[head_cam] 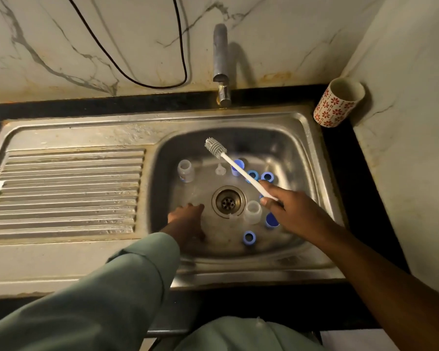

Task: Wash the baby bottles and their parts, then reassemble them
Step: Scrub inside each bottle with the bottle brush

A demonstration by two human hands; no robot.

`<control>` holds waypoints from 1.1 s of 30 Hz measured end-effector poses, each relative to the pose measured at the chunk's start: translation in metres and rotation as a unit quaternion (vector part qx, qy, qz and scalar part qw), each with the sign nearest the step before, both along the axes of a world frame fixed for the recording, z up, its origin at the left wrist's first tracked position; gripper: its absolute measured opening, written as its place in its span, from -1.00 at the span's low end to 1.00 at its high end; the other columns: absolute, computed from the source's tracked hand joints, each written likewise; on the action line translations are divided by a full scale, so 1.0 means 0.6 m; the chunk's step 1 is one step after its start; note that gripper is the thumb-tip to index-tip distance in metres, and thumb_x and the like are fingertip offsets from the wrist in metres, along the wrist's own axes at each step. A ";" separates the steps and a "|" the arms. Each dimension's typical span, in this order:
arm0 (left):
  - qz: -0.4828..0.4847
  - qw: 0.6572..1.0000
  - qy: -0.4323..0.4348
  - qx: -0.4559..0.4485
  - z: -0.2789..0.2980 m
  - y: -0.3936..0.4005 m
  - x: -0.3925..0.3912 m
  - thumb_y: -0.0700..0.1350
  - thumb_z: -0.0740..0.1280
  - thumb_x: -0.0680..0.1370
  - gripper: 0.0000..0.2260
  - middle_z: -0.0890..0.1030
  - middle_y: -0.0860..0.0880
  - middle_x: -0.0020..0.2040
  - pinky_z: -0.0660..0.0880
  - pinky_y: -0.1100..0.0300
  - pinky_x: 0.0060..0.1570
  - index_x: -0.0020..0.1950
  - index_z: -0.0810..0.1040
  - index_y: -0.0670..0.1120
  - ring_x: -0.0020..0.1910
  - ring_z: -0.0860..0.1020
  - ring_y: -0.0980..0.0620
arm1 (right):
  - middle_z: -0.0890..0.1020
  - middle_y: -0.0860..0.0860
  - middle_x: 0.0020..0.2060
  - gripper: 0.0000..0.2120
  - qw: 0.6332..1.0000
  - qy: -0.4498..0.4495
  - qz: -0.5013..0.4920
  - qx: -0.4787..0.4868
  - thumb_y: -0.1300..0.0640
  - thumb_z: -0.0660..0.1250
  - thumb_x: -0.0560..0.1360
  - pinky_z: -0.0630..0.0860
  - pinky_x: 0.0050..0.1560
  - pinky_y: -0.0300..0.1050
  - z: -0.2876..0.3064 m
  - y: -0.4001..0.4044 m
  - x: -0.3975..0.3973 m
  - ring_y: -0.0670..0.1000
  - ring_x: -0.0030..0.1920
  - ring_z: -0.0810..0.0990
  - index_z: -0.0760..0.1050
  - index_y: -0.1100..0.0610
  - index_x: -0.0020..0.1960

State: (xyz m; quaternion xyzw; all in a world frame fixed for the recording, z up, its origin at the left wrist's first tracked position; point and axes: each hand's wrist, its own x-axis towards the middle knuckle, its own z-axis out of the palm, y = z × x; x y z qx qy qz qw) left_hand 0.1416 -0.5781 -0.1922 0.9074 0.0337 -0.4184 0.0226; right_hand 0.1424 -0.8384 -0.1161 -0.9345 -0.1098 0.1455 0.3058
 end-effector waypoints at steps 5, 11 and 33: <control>-0.027 0.990 -0.090 -0.108 0.018 -0.082 0.027 0.38 0.48 0.34 -0.03 0.19 -0.12 0.60 0.21 -0.26 0.43 0.59 0.02 0.20 0.53 0.17 -0.31 | 0.38 -0.09 -0.49 -0.55 1.000 0.004 -0.019 -0.003 -0.08 0.25 0.57 0.35 -0.35 -0.18 -0.002 -0.035 0.008 -0.11 -0.47 0.39 0.30 -0.19 0.45; -0.055 0.983 -0.122 -0.127 -0.040 -0.219 0.049 0.12 0.46 0.49 -0.30 0.39 -0.14 0.37 0.47 -0.12 0.12 0.55 0.22 0.08 0.32 0.45 -0.26 | 0.52 -0.04 -0.35 -0.50 0.997 0.032 -0.018 -0.069 -0.09 0.23 0.58 0.56 -0.19 -0.02 -0.008 -0.056 0.000 0.05 -0.28 0.57 0.20 -0.20 0.49; 0.629 0.279 -0.058 -0.723 0.154 0.063 0.015 0.03 0.34 0.55 -0.67 0.63 -0.11 -0.05 0.49 0.04 0.17 0.22 0.52 -0.14 -0.10 0.60 -0.04 | 0.49 -0.34 -0.44 -0.53 0.993 -0.022 0.107 -0.038 -0.15 0.29 0.50 0.39 -0.32 -0.36 0.124 -0.012 -0.081 -0.27 -0.40 0.48 0.19 -0.61 0.23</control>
